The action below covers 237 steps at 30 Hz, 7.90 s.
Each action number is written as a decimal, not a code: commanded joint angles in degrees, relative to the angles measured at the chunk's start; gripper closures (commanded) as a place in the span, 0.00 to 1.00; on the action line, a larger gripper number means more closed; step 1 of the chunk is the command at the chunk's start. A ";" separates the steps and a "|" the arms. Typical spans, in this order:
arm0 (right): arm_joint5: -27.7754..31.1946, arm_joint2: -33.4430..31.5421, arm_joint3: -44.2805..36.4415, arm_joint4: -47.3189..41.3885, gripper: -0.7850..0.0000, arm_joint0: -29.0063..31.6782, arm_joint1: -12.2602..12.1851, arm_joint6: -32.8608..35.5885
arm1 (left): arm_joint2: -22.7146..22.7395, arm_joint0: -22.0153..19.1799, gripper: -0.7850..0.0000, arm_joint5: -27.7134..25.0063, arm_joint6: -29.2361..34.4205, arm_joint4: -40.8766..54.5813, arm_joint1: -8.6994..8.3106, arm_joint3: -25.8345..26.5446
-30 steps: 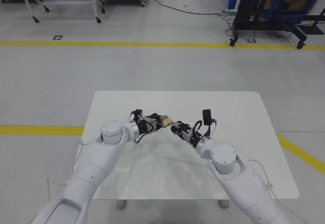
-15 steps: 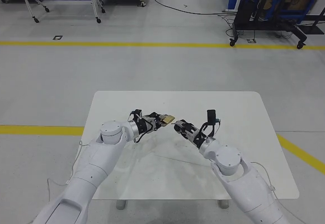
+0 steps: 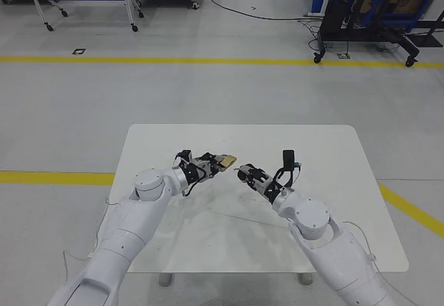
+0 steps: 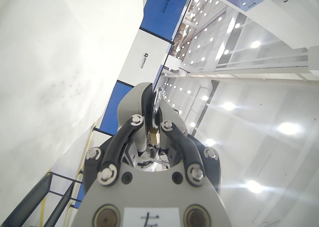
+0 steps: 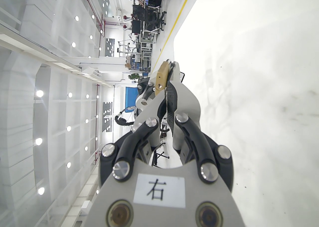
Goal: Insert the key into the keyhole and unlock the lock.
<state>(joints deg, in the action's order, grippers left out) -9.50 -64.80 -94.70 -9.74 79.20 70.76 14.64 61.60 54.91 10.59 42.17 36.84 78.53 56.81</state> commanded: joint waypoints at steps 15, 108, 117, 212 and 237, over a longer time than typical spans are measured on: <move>7.95 7.23 -0.73 9.67 1.00 0.25 2.16 -14.46 | 2.27 1.56 1.00 -8.61 3.90 2.07 -0.30 -1.46; 5.99 13.26 11.69 22.10 1.00 -2.90 13.72 -37.27 | 2.13 4.21 1.00 -15.55 -6.75 -1.57 1.96 0.60; 3.17 12.90 11.35 24.65 1.00 -2.53 14.11 -35.80 | 2.15 4.27 1.00 -15.81 -6.88 -2.16 2.03 0.58; 20.85 -7.33 2.53 9.31 0.00 6.83 9.74 0.60 | 1.80 5.49 1.00 0.50 -15.11 -6.31 1.85 10.42; -8.13 -13.59 12.89 -26.14 0.60 -1.24 7.66 30.28 | 1.04 9.73 1.00 -10.54 -15.89 -15.97 1.29 17.13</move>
<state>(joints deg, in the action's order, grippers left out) -17.56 -78.43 -81.94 -35.43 78.11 78.44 44.76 62.64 64.50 0.14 26.06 21.03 79.84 73.84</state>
